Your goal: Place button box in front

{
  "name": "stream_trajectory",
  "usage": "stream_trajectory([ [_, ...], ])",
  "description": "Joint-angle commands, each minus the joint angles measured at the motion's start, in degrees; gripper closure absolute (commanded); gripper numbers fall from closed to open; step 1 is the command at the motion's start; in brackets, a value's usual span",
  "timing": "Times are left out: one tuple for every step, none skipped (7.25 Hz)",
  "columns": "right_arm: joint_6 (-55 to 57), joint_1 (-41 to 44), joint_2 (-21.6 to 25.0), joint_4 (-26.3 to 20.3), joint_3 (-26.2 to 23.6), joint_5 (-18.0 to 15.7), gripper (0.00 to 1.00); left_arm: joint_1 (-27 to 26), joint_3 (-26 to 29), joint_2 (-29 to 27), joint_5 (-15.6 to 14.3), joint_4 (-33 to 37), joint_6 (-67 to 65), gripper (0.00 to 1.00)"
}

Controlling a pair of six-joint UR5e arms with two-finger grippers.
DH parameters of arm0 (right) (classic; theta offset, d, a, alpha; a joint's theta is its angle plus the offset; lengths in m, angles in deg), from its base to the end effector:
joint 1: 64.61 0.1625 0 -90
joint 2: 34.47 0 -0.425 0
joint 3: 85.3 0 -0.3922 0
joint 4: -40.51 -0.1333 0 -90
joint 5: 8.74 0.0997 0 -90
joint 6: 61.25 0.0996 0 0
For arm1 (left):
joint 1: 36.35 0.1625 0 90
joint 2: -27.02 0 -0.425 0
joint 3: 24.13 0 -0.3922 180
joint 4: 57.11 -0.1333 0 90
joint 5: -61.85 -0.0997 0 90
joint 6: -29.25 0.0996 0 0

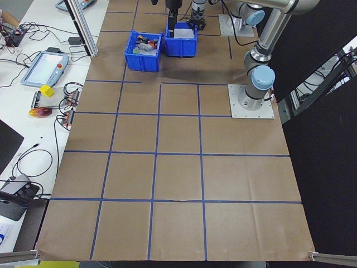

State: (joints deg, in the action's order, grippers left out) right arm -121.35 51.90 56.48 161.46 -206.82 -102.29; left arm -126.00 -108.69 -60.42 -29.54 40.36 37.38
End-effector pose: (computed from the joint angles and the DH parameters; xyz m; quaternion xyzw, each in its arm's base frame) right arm 0.3061 -0.3289 0.2892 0.6855 -0.7274 -0.0058 0.0306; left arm -0.1280 -0.4708 0.5430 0.0678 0.9976 -0.0037 0.0124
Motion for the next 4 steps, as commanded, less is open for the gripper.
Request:
stream_trajectory([
  [2.18, 2.84, -0.94, 0.00, 1.29, 0.55, 0.95, 0.00, -0.51, -0.27, 0.06, -0.08, 3.90, 0.02],
  [2.36, 4.15, -1.03, 0.08, 1.29, 0.64, 0.95, 0.00, -0.51, -0.36, -0.02, -0.08, 3.91, 0.02],
  [2.28, 4.86, -1.03, -0.09, 1.12, 0.38, 0.95, 0.09, -0.51, -0.01, -0.11, 0.09, 3.91, 0.02],
  [1.32, 4.95, -1.12, -0.18, 0.85, 0.12, 0.94, 0.09, -0.60, 0.25, -0.29, 0.18, 3.91, 0.01],
])
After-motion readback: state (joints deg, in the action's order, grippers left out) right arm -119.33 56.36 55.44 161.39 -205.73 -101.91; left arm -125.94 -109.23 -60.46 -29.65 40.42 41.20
